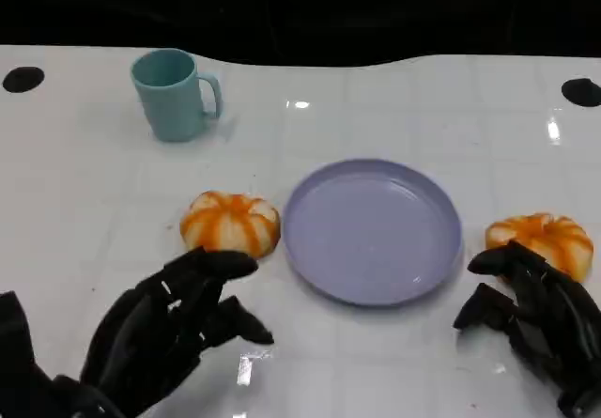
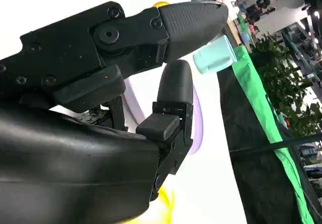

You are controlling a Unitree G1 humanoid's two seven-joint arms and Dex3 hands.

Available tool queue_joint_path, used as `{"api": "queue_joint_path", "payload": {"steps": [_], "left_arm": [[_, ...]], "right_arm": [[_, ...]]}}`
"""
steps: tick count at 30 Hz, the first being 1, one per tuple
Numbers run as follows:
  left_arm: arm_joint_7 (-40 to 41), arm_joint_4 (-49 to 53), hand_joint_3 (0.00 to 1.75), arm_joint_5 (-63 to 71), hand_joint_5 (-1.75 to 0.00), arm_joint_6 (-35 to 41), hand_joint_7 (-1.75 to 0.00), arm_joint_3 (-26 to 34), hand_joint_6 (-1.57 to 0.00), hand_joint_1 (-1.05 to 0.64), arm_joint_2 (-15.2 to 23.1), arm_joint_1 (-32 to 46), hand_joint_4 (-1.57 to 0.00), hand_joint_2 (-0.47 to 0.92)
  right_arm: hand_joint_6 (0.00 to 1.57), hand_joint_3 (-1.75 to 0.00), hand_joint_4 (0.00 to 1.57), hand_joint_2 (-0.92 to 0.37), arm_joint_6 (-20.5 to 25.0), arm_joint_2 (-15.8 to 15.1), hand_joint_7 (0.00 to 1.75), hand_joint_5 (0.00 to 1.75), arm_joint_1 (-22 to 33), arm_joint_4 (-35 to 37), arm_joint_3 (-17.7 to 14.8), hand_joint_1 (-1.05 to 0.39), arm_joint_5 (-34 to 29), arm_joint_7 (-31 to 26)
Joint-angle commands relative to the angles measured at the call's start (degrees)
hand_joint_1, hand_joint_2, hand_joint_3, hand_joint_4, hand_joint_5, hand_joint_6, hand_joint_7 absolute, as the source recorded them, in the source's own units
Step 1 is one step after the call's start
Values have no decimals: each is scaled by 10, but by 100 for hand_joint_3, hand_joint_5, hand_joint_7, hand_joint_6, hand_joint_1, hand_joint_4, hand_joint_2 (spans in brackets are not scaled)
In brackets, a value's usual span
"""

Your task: Grasp the bread from the table and place it into the plate.

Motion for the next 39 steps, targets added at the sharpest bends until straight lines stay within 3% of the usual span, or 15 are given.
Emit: {"api": "queue_joint_path", "payload": {"steps": [1,2,4,6,16,21,24,28,34,39], "left_arm": [[9,-4,20,10,-88,-11,-20,-1,-71,-58,8,3,-64,92],[9,-4,20,10,-88,-11,-20,-1,-71,-58,8,3,-64,92],[42,-19,15,143,-75,-127,-12,-23,-56,-56,53,-10,-40,92],[78,-22,11,249,-66,-215,-6,-38,-47,-54,85,-21,-26,92],[209,26,1,448,-47,-378,0,-58,-41,-49,155,-64,-13,91],[225,36,1,450,-43,-389,0,-66,-41,-48,162,-67,-14,92],[247,19,0,580,-28,-357,0,-85,-26,-57,211,-105,-4,89],[257,14,0,677,-11,-299,-1,-118,-17,-58,231,-139,0,86],[265,10,0,702,-6,-268,0,-140,-14,-57,241,-150,0,85],[253,60,0,781,0,-211,-1,-202,-10,-54,236,-213,0,80]], "right_arm": [[59,-19,62,-92,-3,-3,127,159,0,8,0,-55,3,3],[59,-19,62,-92,-3,-3,127,159,0,8,0,-55,3,3],[59,-21,63,-92,-10,-2,127,158,-6,16,-1,-54,1,1],[59,-22,64,-92,-12,0,126,157,-10,20,-2,-54,1,-1],[61,-24,67,-92,-17,-1,126,155,-7,20,0,-52,-5,-8],[61,-24,67,-92,-18,-1,126,154,-7,20,0,-52,-5,-8],[60,-21,67,-92,-13,-3,124,153,-10,25,-3,-52,-2,-8],[62,-23,69,-92,-32,-4,124,154,-12,34,-1,-53,-9,-8],[63,-21,69,-92,-26,-3,124,155,-13,36,-3,-53,-3,-7],[62,-23,67,-92,-29,-9,124,155,-12,35,0,-54,-8,-4]]}}
